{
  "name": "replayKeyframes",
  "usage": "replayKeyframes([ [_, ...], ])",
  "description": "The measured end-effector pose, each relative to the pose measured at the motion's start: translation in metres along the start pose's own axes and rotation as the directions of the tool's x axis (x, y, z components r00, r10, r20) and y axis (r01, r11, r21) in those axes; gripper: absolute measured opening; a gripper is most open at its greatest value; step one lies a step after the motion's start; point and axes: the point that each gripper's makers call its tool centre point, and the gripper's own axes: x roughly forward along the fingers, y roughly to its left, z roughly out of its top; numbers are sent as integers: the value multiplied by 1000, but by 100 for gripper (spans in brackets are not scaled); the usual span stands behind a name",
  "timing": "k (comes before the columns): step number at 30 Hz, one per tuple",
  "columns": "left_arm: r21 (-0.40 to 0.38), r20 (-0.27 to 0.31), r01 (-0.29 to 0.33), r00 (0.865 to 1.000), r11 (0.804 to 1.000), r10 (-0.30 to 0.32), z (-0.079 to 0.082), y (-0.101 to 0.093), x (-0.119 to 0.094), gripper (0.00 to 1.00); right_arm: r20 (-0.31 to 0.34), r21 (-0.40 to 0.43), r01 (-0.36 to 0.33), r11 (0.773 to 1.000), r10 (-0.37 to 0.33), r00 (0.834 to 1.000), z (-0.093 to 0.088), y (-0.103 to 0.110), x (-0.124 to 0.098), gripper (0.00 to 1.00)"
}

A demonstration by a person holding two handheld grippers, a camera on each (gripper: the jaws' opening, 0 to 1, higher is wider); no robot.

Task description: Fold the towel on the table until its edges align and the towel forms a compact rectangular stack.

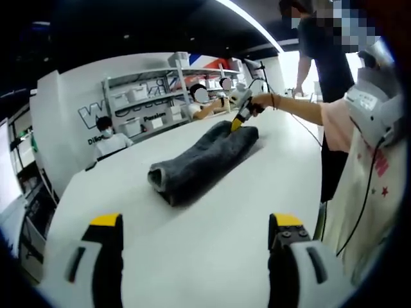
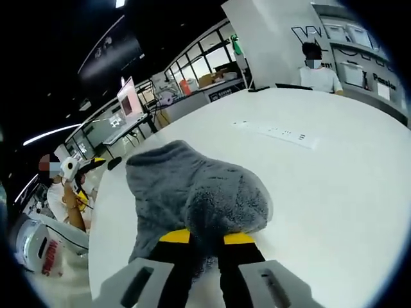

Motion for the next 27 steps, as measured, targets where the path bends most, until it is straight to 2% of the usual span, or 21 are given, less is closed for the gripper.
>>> replayKeyframes([
  [12,0,-4,0,1000,1000,0,-2,0,-1,98,-7,13,31,999,-31,1000,-12,-18,-28,14],
  [27,4,-2,8,1000,1000,-8,0,-3,1,98,-30,32,72,997,-71,997,-32,-29,-61,14],
])
